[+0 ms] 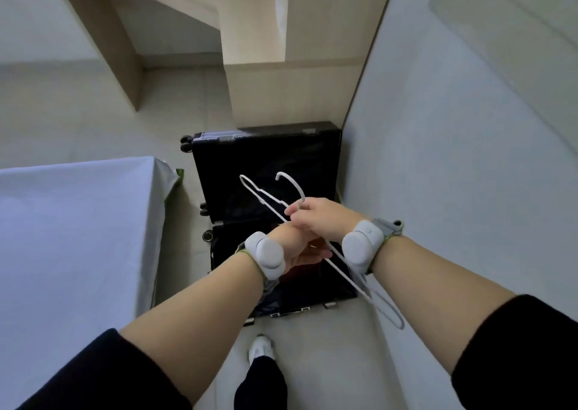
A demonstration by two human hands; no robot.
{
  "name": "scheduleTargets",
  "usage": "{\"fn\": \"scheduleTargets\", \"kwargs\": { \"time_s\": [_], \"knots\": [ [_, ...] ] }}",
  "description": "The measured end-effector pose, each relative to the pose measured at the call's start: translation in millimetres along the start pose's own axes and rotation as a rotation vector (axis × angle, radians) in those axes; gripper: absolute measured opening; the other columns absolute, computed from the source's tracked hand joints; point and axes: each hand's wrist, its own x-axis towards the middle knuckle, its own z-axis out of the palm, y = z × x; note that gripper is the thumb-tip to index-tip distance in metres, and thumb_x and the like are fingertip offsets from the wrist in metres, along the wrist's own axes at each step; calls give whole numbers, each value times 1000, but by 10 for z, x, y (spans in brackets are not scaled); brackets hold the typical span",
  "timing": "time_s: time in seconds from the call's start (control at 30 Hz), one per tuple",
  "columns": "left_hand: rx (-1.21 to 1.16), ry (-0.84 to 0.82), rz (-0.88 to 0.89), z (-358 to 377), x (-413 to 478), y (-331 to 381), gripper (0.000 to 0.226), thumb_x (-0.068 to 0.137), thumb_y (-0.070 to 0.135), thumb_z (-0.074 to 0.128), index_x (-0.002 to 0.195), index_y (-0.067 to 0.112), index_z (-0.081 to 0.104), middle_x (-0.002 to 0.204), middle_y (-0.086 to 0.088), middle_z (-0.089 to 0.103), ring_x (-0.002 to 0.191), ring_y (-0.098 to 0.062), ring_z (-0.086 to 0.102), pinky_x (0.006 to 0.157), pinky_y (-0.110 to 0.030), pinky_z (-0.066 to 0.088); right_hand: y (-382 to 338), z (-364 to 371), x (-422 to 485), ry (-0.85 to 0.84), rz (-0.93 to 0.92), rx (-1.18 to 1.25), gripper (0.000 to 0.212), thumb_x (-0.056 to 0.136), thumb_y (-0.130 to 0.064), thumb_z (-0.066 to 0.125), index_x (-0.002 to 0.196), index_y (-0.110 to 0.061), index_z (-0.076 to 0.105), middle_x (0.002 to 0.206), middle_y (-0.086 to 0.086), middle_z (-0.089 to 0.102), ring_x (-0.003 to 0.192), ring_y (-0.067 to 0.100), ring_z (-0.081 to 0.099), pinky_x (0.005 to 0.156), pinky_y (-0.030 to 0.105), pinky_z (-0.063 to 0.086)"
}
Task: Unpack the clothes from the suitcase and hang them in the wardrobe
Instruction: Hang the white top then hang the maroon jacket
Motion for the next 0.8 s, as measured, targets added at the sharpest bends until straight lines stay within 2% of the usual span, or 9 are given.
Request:
{"fn": "scheduleTargets", "kwargs": {
  "time_s": [0.1, 0.23, 0.3, 0.37, 0.47, 0.53, 0.67, 0.73, 0.8],
  "knots": [
    [100, -51, -4, -42, 377, 132, 18, 94, 19, 57, 103, 5, 62, 80, -3, 67, 62, -8, 68, 67, -23, 57, 166, -206, 437, 165, -46, -97, 21, 96, -25, 41, 91, -20, 61, 78, -7, 65, 73, 9, 59, 63, 17, 41],
    [235, -6, -62, -289, 1099, 72, 16, 93, 26, 57, 91, 14, 68, 89, 0, 70, 86, -13, 66, 88, -30, 52, 672, -428, 1146, 193, 41, -2, 24, 96, -18, 37, 86, -22, 58, 79, 0, 64, 62, 14, 61, 66, 27, 49],
    [250, 119, -103, -526, 1537, -56, 17, 94, 22, 55, 83, 16, 67, 88, -1, 68, 85, -14, 65, 85, -30, 52, 1002, -500, 1554, 170, 51, 31, 25, 96, -19, 38, 85, -25, 59, 80, 0, 63, 58, 15, 60, 63, 30, 50],
    [226, 252, -147, -769, 1963, -229, 19, 95, 19, 51, 80, 16, 63, 84, -1, 65, 77, -13, 62, 73, -25, 50, 1347, -522, 1912, 146, 61, 59, 27, 95, -20, 39, 82, -27, 61, 80, -1, 63, 55, 14, 58, 64, 33, 51],
    [198, 379, -196, -1015, 2589, -565, 17, 96, 20, 50, 82, 17, 59, 82, 0, 63, 73, -12, 59, 66, -23, 45, 1820, -493, 2391, 146, 63, 68, 27, 94, -24, 41, 79, -29, 63, 78, -5, 63, 58, 11, 57, 74, 38, 53],
    [183, 397, -230, -1090, 2988, -826, 16, 97, 22, 49, 83, 19, 57, 83, 1, 63, 74, -13, 59, 67, -24, 46, 2119, -456, 2658, 176, 52, 68, 26, 95, -27, 39, 86, -33, 63, 78, -6, 62, 61, 10, 56, 76, 35, 53],
    [163, 423, -291, -1135, 3747, -1405, 15, 97, 22, 47, 84, 21, 54, 81, 1, 58, 70, -12, 55, 66, -26, 45, 2658, -355, 3154, 237, 27, 79, 36, 100, -26, 35, 125, -44, 52, 79, -8, 58, 65, 7, 51, 71, 21, 45],
    [163, 431, -330, -1164, 4087, -1688, 8, 96, 23, 50, 96, 18, 56, 84, -1, 58, 75, -17, 57, 72, -31, 48, 2909, -277, 3383, 244, 34, 86, 39, 100, -27, 35, 132, -48, 45, 81, -9, 60, 68, 8, 53, 68, 17, 45],
    [184, 458, -364, -1211, 4442, -2003, 23, 93, 28, 55, 115, 20, 57, 99, -6, 63, 91, -23, 62, 89, -37, 51, 3185, -183, 3607, 256, 63, 107, 40, 98, -26, 37, 130, -47, 47, 71, -20, 60, 60, 2, 52, 56, 12, 42]
  ]
}}
